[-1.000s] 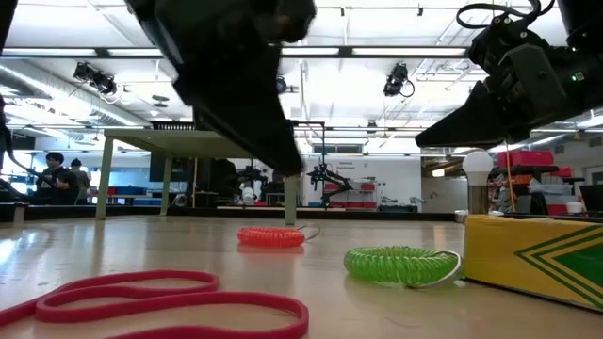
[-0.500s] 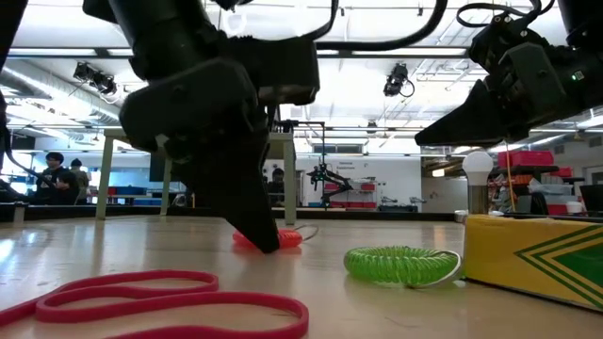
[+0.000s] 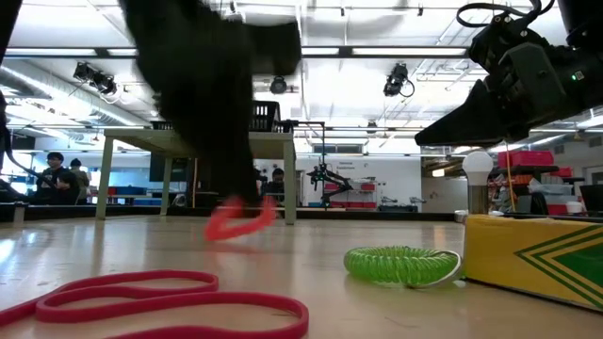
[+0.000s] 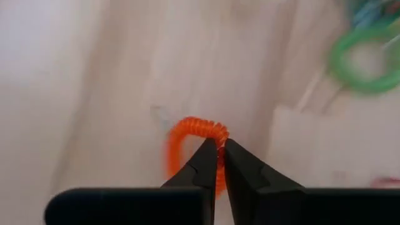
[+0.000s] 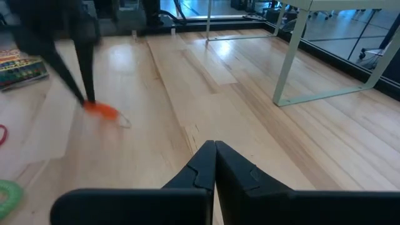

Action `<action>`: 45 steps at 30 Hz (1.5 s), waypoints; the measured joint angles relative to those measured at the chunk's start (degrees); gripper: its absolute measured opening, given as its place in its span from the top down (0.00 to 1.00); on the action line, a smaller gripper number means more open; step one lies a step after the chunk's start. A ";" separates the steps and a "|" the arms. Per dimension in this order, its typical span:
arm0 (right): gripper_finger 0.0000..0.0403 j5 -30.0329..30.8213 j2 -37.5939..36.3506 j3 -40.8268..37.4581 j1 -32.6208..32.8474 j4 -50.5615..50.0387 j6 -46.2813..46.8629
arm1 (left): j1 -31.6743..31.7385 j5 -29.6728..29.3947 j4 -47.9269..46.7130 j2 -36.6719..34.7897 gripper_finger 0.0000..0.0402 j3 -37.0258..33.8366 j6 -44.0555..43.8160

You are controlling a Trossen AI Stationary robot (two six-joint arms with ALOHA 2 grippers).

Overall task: Pick & Place Office Desk Supplies
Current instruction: Put the orange spring keychain into the top right black bin on the shelf

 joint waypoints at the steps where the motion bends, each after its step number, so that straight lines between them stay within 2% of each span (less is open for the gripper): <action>1: 0.97 0.00 0.00 0.00 0.00 -0.02 -0.02 | -0.34 -0.77 -1.16 -2.12 0.94 0.01 -0.64; 6: 0.97 0.00 0.00 0.00 0.00 -0.02 -0.02 | -1.52 -6.70 -4.13 -12.44 0.96 0.11 -1.80; 9: 0.97 0.00 0.00 0.00 0.00 0.02 -0.02 | -1.37 -12.59 -3.59 -19.31 0.96 0.15 -1.71; 14: 0.97 0.00 0.00 0.00 0.01 0.04 0.00 | 1.19 -20.58 -3.85 -28.64 0.96 0.13 2.05; 18: 0.97 0.00 0.00 0.00 0.00 0.17 0.02 | 8.57 -22.84 -3.60 -36.39 0.96 0.15 5.38; 22: 0.97 0.02 0.00 0.00 0.00 0.49 0.16 | 21.13 -17.37 -3.45 -40.80 0.96 1.98 12.53; 27: 0.97 0.02 0.00 0.00 0.00 0.59 0.16 | 37.50 -7.90 -3.21 -38.41 0.96 10.05 21.89; 33: 0.97 0.00 0.00 0.00 0.01 1.01 0.02 | 53.99 2.79 -5.45 -30.04 0.96 18.08 23.55; 38: 0.97 0.01 0.00 0.00 0.01 0.95 0.00 | 59.92 6.00 -8.39 -22.46 0.96 21.76 22.73; 45: 0.97 0.00 0.00 0.00 0.00 0.85 -0.46 | 61.52 7.90 -11.28 -17.07 0.96 22.30 21.96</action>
